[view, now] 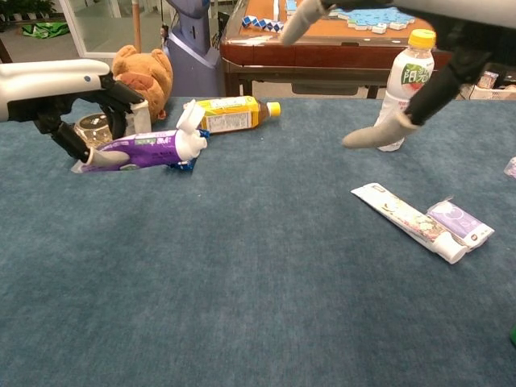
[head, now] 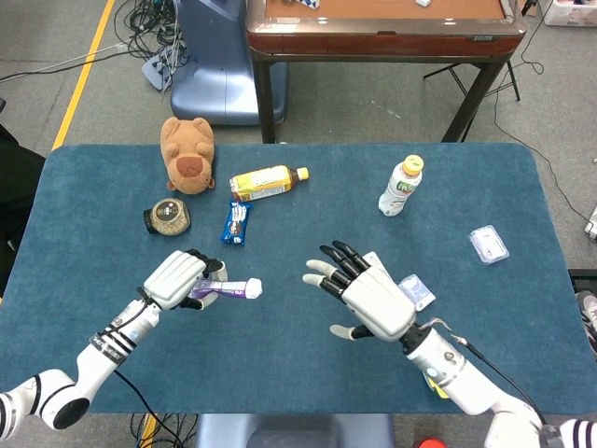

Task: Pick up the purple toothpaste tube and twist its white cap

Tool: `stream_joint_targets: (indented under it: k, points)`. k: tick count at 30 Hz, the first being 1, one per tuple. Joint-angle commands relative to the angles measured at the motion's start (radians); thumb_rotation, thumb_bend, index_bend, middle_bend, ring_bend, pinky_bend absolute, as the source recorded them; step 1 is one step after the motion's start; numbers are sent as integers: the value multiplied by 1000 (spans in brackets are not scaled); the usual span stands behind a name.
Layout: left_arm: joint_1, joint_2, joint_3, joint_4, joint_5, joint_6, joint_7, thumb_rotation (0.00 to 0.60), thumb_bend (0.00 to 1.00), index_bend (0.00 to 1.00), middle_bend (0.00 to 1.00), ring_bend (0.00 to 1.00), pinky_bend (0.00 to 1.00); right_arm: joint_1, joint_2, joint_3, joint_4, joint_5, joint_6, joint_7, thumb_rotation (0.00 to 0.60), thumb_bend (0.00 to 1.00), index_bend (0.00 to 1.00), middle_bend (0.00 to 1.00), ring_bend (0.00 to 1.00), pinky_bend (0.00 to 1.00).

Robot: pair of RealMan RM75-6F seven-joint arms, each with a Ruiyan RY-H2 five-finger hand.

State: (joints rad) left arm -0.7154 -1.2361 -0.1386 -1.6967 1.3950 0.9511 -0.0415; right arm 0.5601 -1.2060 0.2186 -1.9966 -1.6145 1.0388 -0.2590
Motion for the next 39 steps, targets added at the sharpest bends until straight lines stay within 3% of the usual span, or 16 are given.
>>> stream_joint_targets:
  k: [1,16,39]
  points:
    - [-18,-5,-16,-14,-35,-25,16,600,512,528,689,478,352,47,-66,22,36,41,-33,-44,600,180,230,164,36,19]
    - [-58,-20,-46,-51,-141,-66,66,600,512,529,693,480,356,200,-235,56,134,202,-112,-196,600,176,287,158,29,19]
    - [-48,-5,-38,-14,-131,-86,-53,600,529,550,716,495,357,238,-225,5,172,320,-95,-221,600,176,330,158,29,19]
